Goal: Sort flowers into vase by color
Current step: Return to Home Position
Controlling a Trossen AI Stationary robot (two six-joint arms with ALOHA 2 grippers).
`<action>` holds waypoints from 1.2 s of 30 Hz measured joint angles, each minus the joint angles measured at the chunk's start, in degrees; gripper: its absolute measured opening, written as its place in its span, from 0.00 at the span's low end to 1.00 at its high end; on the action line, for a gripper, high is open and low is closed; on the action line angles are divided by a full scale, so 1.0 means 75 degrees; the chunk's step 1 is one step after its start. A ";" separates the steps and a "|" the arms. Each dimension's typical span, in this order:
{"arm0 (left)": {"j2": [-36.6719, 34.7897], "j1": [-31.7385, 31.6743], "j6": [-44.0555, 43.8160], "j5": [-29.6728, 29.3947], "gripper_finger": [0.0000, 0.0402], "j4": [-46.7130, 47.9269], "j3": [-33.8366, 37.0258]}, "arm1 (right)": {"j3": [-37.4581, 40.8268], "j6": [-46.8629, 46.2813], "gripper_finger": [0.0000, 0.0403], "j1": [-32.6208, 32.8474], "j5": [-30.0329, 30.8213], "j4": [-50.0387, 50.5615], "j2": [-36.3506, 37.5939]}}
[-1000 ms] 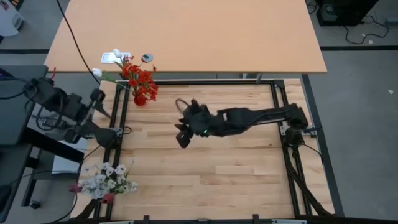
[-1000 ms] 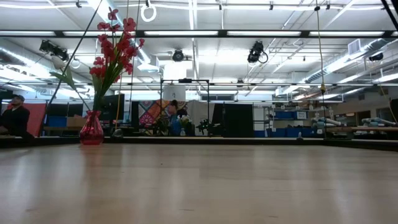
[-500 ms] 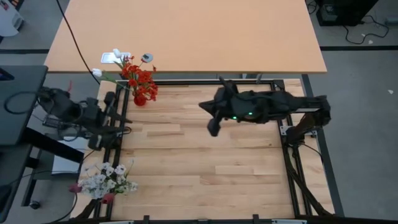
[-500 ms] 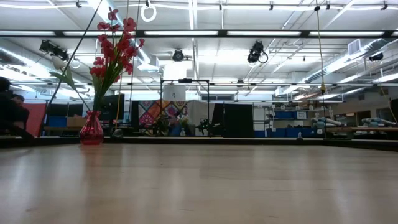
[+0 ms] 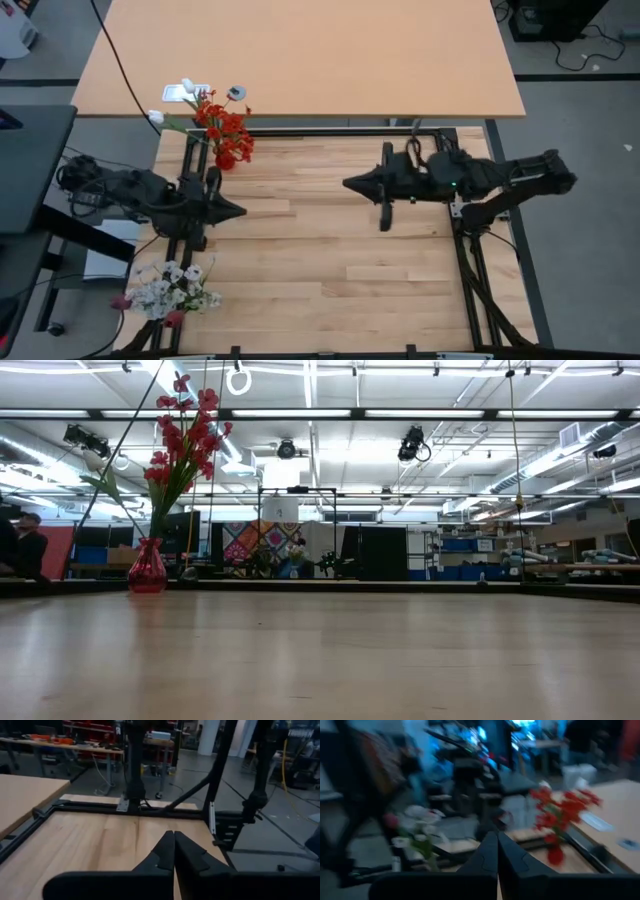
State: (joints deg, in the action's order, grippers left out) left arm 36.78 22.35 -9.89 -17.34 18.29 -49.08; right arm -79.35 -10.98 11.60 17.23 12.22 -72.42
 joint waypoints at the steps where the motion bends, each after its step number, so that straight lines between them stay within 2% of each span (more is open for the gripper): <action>1: -0.0005 -0.0108 0.0001 0.0063 0.02 -0.0156 0.0122 | 0.0557 0.0078 0.01 0.0003 -0.0242 -0.0609 0.0246; 4: -0.0006 -0.0537 0.0004 0.0271 0.01 -0.0177 0.0382 | 0.2020 0.0469 0.00 0.0058 -0.0687 -0.2044 0.0864; 8: -0.0024 -0.1215 0.0005 0.0795 0.01 -0.0156 0.0488 | 0.3470 0.0483 0.00 0.0109 -0.0471 -0.3048 0.1669; 11: -0.0127 -0.1694 -0.0060 0.0812 0.00 0.0207 0.0491 | 0.4345 0.0412 0.00 0.0044 -0.0422 -0.3592 0.2253; 14: -0.0246 -0.2143 0.0147 0.0848 0.00 0.0365 0.0492 | 0.5058 0.0295 0.00 -0.0032 -0.0453 -0.4057 0.2767; 18: -0.0418 -0.2594 0.0254 0.1336 0.00 0.0131 0.0785 | 0.5794 0.0037 0.00 -0.0175 -0.0534 -0.4080 0.3433; 21: -0.0622 -0.2655 0.0067 0.1439 0.00 0.0180 0.1228 | 0.6313 0.0003 0.00 -0.0217 -0.0637 -0.4128 0.3853; 26: -0.1521 -0.2484 0.0005 0.1459 0.00 0.0008 0.1878 | 0.7239 -0.0001 0.00 -0.0057 -0.0663 -0.4938 0.4263; 30: -0.2398 -0.2436 0.0683 0.1388 0.00 0.0035 0.2204 | 0.7512 -0.0050 0.00 -0.0092 -0.0657 -0.4809 0.4733; 36: -0.3820 -0.2453 0.1204 0.0861 0.00 -0.0005 0.2537 | 0.7379 0.0064 0.00 -0.0610 -0.0887 -0.2725 0.6054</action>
State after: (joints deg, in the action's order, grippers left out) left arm 8.13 3.96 -0.86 -10.88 18.25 -30.05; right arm -24.01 -10.50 7.02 10.57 -8.22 -27.02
